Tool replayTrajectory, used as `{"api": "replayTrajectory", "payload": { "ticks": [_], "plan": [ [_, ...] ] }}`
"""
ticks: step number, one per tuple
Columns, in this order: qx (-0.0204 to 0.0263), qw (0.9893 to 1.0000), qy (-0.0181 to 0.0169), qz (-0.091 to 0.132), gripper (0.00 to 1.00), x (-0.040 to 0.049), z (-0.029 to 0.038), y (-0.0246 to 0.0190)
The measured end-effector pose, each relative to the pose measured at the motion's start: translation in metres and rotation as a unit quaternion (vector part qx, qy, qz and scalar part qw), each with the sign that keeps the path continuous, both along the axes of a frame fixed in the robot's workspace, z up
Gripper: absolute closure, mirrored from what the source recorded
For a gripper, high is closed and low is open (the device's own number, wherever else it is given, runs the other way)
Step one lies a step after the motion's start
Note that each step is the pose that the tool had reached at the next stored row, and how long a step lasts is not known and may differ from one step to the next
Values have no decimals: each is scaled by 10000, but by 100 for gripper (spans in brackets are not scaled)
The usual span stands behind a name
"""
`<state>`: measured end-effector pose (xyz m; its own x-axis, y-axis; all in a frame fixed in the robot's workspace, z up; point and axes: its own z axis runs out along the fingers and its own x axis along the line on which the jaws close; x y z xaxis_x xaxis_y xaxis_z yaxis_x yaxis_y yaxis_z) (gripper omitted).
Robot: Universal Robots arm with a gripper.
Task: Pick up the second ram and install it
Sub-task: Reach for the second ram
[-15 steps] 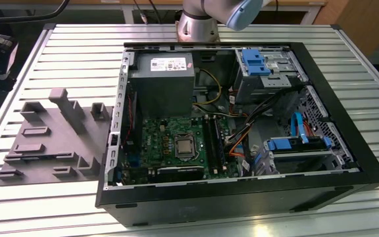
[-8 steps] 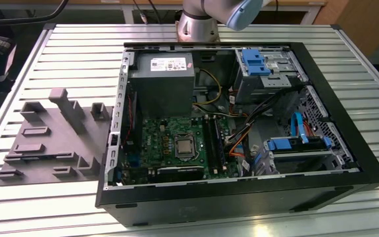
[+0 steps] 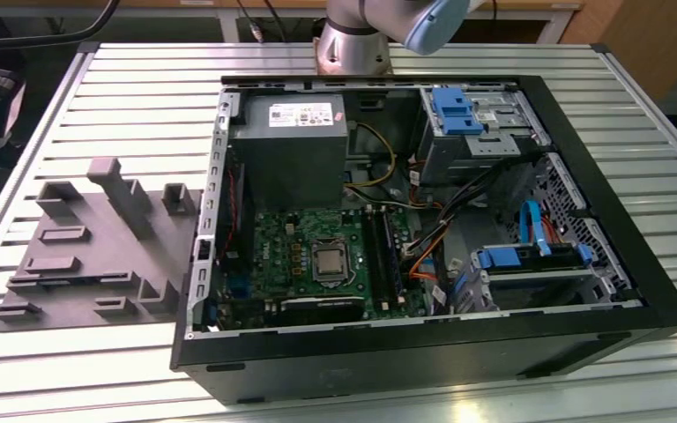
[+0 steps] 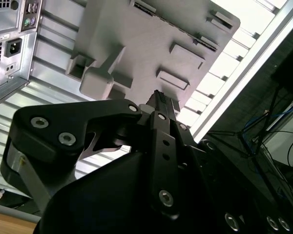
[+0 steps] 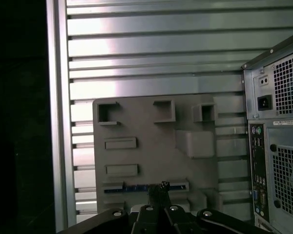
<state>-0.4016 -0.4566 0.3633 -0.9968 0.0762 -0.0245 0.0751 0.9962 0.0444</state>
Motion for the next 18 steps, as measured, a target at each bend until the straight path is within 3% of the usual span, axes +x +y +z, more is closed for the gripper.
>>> {"api": "replayTrajectory", "payload": {
  "ticks": [18],
  "plan": [
    [0, 10000, 0, 0, 89, -62, -49, -45]
  ]
}}
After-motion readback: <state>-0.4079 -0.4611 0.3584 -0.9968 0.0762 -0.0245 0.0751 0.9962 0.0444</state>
